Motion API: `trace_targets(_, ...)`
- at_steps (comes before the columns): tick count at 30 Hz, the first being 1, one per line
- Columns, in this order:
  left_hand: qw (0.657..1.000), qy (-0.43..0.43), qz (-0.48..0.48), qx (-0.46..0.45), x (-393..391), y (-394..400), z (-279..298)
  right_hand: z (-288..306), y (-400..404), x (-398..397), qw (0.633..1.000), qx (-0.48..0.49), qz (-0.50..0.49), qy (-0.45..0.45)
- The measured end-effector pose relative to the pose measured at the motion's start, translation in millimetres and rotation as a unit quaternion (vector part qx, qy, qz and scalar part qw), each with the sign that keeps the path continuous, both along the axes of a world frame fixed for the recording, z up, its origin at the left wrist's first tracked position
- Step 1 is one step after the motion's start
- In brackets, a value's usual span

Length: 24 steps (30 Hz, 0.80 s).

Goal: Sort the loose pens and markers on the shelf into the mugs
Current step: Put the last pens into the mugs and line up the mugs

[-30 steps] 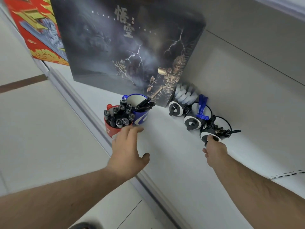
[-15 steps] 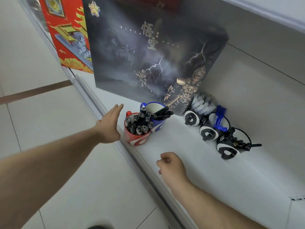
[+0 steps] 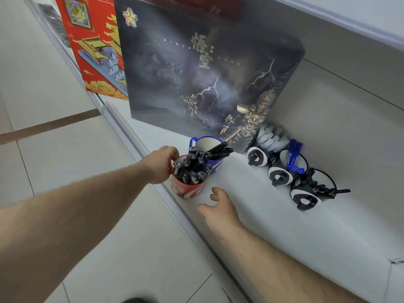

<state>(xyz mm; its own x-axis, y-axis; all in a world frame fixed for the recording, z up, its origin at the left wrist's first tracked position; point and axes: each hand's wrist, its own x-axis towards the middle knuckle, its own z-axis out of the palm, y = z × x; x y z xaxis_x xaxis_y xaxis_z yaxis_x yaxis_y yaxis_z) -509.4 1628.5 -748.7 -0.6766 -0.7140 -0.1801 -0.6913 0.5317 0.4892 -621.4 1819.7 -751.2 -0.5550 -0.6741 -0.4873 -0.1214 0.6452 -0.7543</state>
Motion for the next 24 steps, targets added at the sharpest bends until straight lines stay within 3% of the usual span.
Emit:
trace_targets(4, 0.998, -0.031, -0.035, 0.039, 1.9, 33.7, 2.9, 1.3, 4.4, -1.1, 0.998, -0.045, -0.044, -0.013)
trace_targets(10, 0.992, 0.015, -0.074, 0.102, -15.4, 108.2, 1.5, -1.8, 51.6, 0.5, 0.972, -0.023, -0.231, -0.016)
trace_targets(14, 0.983, 0.034, -0.086, 0.159, -31.9, 145.9, 0.0, 2.4, 62.8, 7.6, 0.968, -0.022, -0.227, -0.106)
trace_targets(18, 0.968, 0.029, -0.135, 0.208, -39.2, 162.3, -0.4, -6.1, 55.0, 0.1, 0.974, -0.012, -0.207, -0.089)
trace_targets(24, 0.985, 0.034, -0.096, 0.138, -41.2, 163.8, 16.4, -10.9, 88.6, -17.0, 0.957, -0.02, -0.283, -0.065)
